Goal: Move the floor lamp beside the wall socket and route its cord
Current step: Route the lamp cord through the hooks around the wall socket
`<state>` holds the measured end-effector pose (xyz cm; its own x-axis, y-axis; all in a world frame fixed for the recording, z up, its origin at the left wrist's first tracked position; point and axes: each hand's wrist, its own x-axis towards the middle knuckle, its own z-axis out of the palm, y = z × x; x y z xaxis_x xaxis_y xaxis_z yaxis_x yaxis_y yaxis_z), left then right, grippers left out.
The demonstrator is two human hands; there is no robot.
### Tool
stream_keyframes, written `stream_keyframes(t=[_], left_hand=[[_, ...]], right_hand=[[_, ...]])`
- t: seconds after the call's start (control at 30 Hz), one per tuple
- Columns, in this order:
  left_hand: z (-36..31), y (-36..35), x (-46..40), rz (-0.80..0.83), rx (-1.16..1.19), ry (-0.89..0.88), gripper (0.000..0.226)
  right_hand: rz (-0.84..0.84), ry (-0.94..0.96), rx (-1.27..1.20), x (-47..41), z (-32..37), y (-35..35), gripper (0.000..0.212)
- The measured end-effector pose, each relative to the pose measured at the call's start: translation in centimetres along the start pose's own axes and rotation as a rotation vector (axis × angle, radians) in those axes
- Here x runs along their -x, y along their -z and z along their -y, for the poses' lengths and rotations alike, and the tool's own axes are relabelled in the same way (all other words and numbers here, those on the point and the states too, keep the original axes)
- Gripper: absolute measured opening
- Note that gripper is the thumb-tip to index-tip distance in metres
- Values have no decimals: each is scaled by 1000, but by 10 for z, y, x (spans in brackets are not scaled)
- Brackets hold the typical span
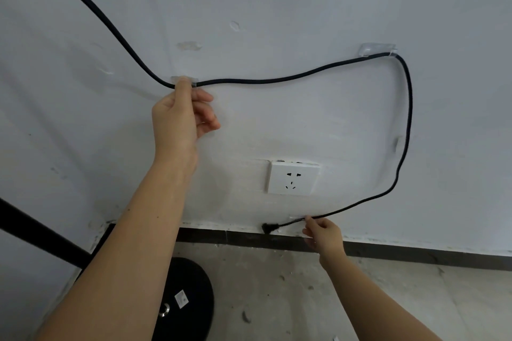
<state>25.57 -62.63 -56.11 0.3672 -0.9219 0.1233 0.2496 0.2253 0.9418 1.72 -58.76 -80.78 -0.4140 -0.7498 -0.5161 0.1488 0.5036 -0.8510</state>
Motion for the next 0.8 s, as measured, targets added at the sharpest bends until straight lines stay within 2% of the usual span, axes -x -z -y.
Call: stream_keyframes(t=[0.13, 0.47, 0.8], left_hand=[[-5, 0, -2, -12, -34, 35, 45], [-9, 0, 0, 23, -48, 49, 47], [-11, -2, -1, 17, -59, 51, 46]], right_hand=[[38, -32, -26, 0, 5, -1, 20], [-17, -134, -26, -6, 10, -12, 18], [-60, -208, -231, 0, 10, -18, 18]])
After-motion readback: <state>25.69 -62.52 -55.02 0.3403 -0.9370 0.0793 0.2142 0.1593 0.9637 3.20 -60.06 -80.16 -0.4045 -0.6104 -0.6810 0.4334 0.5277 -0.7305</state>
